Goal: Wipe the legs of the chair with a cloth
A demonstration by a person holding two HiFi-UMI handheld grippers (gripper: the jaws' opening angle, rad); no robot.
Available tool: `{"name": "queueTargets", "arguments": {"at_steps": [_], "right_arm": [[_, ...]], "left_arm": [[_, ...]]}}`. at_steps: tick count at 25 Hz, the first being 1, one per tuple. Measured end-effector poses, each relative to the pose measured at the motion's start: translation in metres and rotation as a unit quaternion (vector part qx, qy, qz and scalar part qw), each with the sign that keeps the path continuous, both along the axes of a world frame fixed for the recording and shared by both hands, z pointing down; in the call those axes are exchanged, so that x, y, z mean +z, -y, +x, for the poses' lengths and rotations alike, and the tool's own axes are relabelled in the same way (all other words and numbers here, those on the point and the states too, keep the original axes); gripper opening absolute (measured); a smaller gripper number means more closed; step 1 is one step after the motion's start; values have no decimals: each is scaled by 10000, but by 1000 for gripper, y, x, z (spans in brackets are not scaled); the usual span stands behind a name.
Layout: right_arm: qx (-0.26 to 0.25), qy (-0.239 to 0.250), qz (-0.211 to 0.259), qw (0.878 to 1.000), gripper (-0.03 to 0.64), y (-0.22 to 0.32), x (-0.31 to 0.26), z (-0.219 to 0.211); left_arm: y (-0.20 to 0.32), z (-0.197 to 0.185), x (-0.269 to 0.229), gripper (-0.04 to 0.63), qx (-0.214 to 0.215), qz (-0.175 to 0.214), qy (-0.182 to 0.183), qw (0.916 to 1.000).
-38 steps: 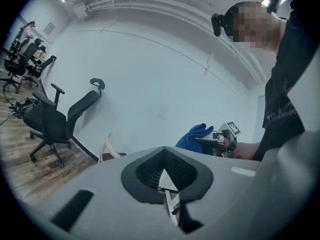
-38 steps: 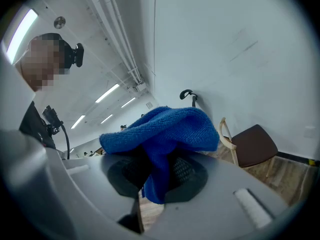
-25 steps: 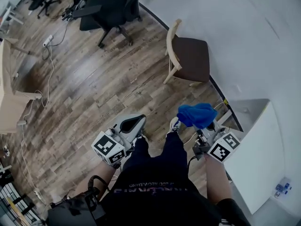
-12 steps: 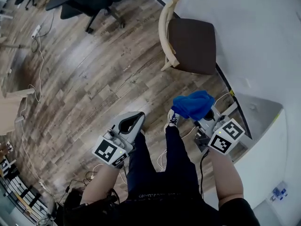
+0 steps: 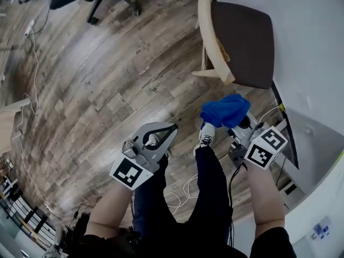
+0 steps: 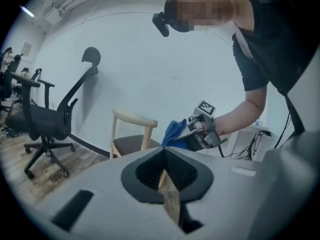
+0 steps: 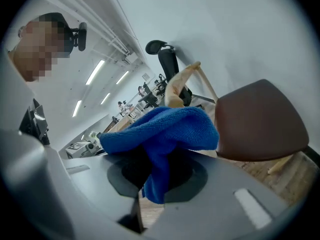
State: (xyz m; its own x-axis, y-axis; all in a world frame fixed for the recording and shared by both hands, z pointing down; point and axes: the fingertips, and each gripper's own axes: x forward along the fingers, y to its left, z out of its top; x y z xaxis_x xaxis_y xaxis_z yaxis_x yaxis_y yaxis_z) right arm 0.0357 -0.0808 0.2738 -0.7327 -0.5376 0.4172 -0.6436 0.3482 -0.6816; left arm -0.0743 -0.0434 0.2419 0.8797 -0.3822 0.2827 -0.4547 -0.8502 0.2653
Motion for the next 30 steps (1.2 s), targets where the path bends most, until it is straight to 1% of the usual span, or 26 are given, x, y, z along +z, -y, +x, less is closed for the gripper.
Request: {"name": "queueTargets", "arguments": {"at_steps": [5,8,10,12,14,15,16,17,18,20,21,22,24,26,28,30], "right_arm": [[137,4,-240,9996,64,24,96,-7],[91,-117,-262,9995,64,39,142,-11],[89,-125,-355,9993,64,47,168,-12],[90,-119,-408,9991,64,53,191,-13],[13,-182,-348,9992,64,56,209,-14],[-24,-215,-292,9993,64,58,216,-15],[-46,-233,-230,9995,64,59,223,-14],[-60,-240,-166,9996,64,62,229,-13],[-88,-242,-97,9996,64,64,235,-13],[-229,-247,49,9994,64,66,249,-16],[-323,-274,108,9990,64,64,257,-19],[-411,-327,146,9985,64,63,267,-20],[-539,-440,193,9974,64,62,289,-18],[-615,-507,254,9965,64,65,308,-15],[-670,-511,309,9960,64,68,325,-14],[-694,-480,324,9959,64,69,344,-11]], "left_arm": [[8,-13,87,-2,-38,-75,-28,10000],[4,-20,131,-2,-101,-138,-124,9998],[-4,-23,158,-2,-93,-181,-129,9997],[-13,-25,185,-2,58,-157,3,9999],[-22,-25,206,-2,356,-42,227,9991],[-24,-24,212,-2,481,7,260,9985],[-24,-22,216,-2,541,-2,182,9984],[-22,-19,218,-2,522,-90,-26,9986],[-17,-15,217,-2,430,-235,-357,9982],[-6,-9,215,-3,210,-503,-1051,9930],[-1,-6,217,-3,182,-524,-1219,9910],[2,-3,221,-3,229,-468,-1242,9909],[7,4,234,-3,440,-305,-1112,9924],[15,11,242,-3,589,-226,-1090,9920],[23,15,248,-2,710,-82,-1047,9919],[31,17,252,-3,792,138,-927,9924]]}}
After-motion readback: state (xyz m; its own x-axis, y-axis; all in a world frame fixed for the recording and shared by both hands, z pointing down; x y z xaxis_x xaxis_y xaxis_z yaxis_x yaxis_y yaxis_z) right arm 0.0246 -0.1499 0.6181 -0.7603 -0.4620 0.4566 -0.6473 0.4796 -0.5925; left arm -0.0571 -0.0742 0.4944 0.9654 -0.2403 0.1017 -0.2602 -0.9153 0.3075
